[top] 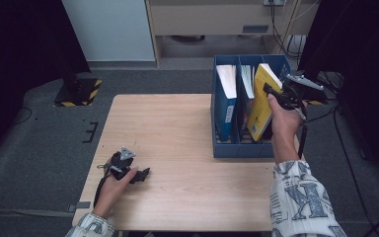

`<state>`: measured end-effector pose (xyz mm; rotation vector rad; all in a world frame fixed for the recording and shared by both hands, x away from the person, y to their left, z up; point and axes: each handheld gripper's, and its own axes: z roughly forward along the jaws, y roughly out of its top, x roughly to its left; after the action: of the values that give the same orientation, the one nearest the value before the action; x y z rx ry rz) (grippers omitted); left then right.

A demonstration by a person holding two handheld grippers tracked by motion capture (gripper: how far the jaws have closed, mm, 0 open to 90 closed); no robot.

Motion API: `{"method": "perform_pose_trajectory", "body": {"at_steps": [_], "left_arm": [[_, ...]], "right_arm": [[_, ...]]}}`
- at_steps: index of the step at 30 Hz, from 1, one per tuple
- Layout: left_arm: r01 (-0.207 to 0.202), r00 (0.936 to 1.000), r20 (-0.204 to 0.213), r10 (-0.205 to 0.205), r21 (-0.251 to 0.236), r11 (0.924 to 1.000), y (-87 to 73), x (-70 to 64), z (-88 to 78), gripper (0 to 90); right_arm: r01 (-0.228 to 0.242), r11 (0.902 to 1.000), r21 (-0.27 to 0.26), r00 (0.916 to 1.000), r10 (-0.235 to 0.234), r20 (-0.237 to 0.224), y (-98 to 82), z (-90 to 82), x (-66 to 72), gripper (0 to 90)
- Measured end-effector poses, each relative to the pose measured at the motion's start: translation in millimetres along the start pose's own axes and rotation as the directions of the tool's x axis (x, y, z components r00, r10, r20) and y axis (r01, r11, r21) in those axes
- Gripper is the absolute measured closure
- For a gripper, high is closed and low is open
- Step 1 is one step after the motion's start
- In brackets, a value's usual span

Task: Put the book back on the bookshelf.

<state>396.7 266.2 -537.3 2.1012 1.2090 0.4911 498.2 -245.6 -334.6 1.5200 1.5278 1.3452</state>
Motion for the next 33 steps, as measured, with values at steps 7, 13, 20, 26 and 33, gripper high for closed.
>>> {"method": "perform_pose_trajectory", "body": {"at_steps": [7,13,20,26,33], "left_arm": [[-0.004,1.0000,0.002,0.004,0.001,1.0000,0.5,-0.1,0.4,0.0],[-0.004,1.0000,0.003,0.004,0.000,1.0000,0.6,-0.3,0.7,0.0],[-0.007,1.0000,0.003,0.007,-0.001,1.0000,0.9,-0.4,0.9,0.0],[-0.009,1.0000,0.004,0.009,-0.001,1.0000,1.1,-0.7,1.1,0.0],[-0.008,1.0000,0.005,0.008,-0.001,1.0000,1.2,-0.9,1.2,0.0]], "right_arm": [[0.051,0.9987,0.005,0.9987,-0.051,0.005,-6.2,8.4,8.9,74.9],[0.050,0.9987,0.008,0.9987,-0.050,0.005,-7.3,11.4,12.0,74.8],[0.055,0.9985,0.001,0.9984,-0.055,0.007,-2.5,7.7,13.9,74.8],[0.069,0.9976,-0.009,0.9976,-0.069,-0.006,1.9,6.7,21.3,74.6],[0.059,0.9982,0.003,0.9982,-0.059,-0.005,-5.7,13.1,21.7,74.4]]}}
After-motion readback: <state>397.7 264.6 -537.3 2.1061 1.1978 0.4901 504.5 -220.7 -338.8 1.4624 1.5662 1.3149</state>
